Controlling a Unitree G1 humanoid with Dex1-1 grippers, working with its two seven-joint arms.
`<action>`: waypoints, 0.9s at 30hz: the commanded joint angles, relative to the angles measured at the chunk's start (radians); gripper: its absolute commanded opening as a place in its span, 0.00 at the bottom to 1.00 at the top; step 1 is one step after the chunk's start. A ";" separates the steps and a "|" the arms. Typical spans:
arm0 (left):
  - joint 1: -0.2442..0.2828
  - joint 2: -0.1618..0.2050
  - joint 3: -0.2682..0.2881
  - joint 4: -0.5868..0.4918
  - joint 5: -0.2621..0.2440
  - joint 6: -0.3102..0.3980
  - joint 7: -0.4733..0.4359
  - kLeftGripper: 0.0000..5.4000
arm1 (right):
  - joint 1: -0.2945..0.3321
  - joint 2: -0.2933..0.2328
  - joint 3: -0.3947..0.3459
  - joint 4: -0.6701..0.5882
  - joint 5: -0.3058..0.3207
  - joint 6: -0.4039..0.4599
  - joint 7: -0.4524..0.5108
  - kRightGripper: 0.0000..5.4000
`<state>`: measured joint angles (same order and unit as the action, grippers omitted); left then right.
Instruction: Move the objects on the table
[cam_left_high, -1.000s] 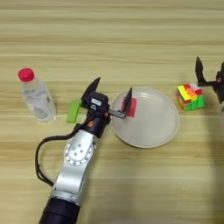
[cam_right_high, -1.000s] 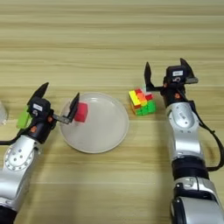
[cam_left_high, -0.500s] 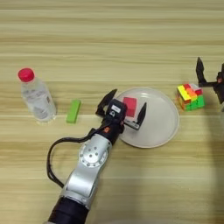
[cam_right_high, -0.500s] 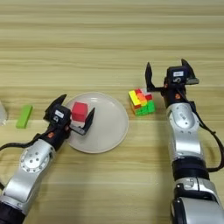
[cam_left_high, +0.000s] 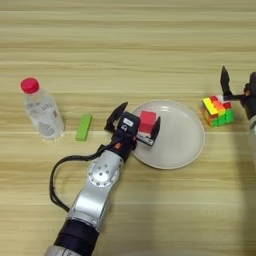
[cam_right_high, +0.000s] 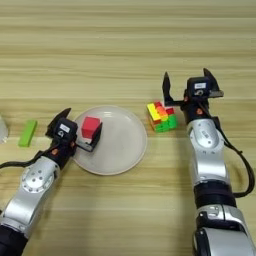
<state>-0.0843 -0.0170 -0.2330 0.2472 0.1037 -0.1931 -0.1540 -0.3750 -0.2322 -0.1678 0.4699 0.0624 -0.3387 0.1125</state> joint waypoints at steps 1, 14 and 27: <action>-0.012 0.004 -0.002 0.013 0.004 -0.009 -0.005 1.00 | 0.009 0.009 0.002 -0.018 0.004 0.011 -0.005 0.99; -0.010 -0.004 -0.025 0.002 0.007 -0.016 -0.019 1.00 | 0.008 0.008 0.001 -0.018 0.012 0.020 0.006 0.99; -0.040 -0.022 -0.018 0.067 -0.013 -0.020 -0.037 1.00 | 0.013 0.003 -0.003 -0.031 0.016 0.027 0.008 0.99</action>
<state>-0.1063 -0.0298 -0.2508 0.2990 0.1022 -0.2071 -0.1827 -0.3682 -0.2256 -0.1656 0.4546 0.0680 -0.3310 0.1167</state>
